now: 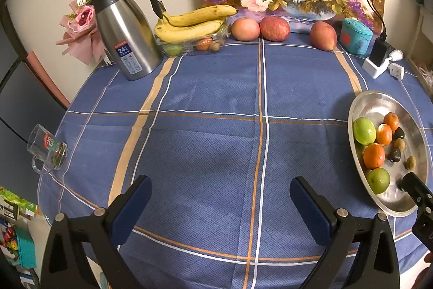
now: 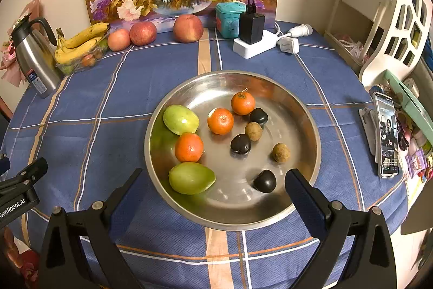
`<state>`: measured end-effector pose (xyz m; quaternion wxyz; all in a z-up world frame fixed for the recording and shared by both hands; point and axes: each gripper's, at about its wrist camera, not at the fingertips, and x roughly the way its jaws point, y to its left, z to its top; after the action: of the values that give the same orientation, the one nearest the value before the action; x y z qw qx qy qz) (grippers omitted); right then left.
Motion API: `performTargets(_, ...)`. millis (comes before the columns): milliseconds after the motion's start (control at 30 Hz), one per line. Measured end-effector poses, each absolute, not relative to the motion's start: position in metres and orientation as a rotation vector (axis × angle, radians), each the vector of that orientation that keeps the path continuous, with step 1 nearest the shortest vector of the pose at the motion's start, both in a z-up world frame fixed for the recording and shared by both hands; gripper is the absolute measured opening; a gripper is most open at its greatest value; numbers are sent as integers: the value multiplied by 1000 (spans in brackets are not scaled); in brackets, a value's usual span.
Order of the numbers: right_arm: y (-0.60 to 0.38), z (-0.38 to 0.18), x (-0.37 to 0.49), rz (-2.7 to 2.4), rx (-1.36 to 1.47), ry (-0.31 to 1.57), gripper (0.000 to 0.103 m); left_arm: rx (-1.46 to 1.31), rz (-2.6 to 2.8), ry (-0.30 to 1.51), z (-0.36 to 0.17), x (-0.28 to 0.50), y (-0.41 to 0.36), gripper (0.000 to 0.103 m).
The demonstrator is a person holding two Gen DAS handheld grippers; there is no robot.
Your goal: Organize fruits
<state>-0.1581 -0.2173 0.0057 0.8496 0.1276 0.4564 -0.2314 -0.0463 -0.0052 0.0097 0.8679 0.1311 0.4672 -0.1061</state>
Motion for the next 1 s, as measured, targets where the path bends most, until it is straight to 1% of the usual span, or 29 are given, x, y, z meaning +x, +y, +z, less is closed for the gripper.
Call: performTargets(1000,-216,5,-157,-488,270,963,101,276,-218,981,9,-46,-3,103)
